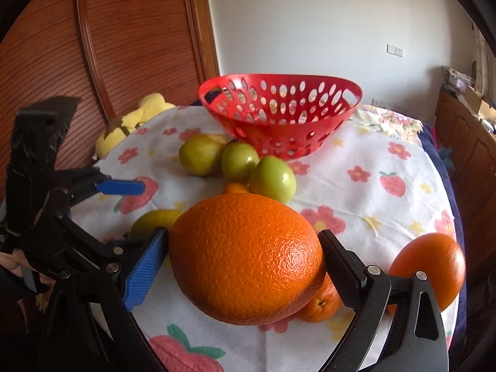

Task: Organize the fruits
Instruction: 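Close the left tool on the yellow-green pear while the right tool lifts the orange, then carry the pear and orange over the red basket and open both tools, then grasp another large orange with the right tool while the left tool withdraws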

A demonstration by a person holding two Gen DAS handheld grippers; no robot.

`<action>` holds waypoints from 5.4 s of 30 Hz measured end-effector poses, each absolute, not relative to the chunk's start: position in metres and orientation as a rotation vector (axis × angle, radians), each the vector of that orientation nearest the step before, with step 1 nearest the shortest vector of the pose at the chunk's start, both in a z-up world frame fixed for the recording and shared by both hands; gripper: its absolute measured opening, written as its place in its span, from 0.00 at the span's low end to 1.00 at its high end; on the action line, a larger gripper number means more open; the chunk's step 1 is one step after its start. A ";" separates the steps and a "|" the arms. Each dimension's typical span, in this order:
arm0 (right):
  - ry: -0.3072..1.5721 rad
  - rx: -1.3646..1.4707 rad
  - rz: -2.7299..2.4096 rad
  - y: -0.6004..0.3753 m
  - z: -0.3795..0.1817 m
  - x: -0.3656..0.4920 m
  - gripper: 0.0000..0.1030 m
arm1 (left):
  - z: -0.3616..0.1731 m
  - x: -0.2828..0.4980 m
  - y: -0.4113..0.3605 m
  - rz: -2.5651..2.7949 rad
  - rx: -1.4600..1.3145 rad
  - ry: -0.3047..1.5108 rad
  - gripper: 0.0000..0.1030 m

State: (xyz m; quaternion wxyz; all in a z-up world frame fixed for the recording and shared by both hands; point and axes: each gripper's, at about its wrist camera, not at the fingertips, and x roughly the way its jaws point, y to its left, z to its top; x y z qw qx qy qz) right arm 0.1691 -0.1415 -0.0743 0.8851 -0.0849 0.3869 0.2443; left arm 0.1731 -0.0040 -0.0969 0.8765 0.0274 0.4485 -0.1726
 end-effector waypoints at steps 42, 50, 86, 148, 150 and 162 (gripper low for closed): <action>0.673 -0.210 0.520 -0.134 0.001 0.270 0.94 | -0.003 0.248 0.031 -0.339 0.014 0.703 0.57; 0.728 -0.259 0.537 -0.114 -0.014 0.321 0.94 | 0.002 0.279 0.045 -0.293 -0.016 0.685 0.57; 0.845 -0.369 0.493 -0.088 -0.067 0.366 0.91 | -0.013 0.327 0.041 -0.260 -0.013 0.714 0.57; 0.749 -0.161 0.248 -0.256 -0.057 0.187 0.92 | -0.076 0.179 0.006 -0.232 -0.034 0.710 0.68; 0.758 -0.165 0.233 -0.259 -0.062 0.188 0.92 | -0.077 0.178 0.004 -0.237 -0.039 0.709 0.68; 0.831 -0.138 0.186 -0.277 -0.088 0.194 0.94 | -0.086 0.179 -0.008 -0.254 -0.034 0.720 0.69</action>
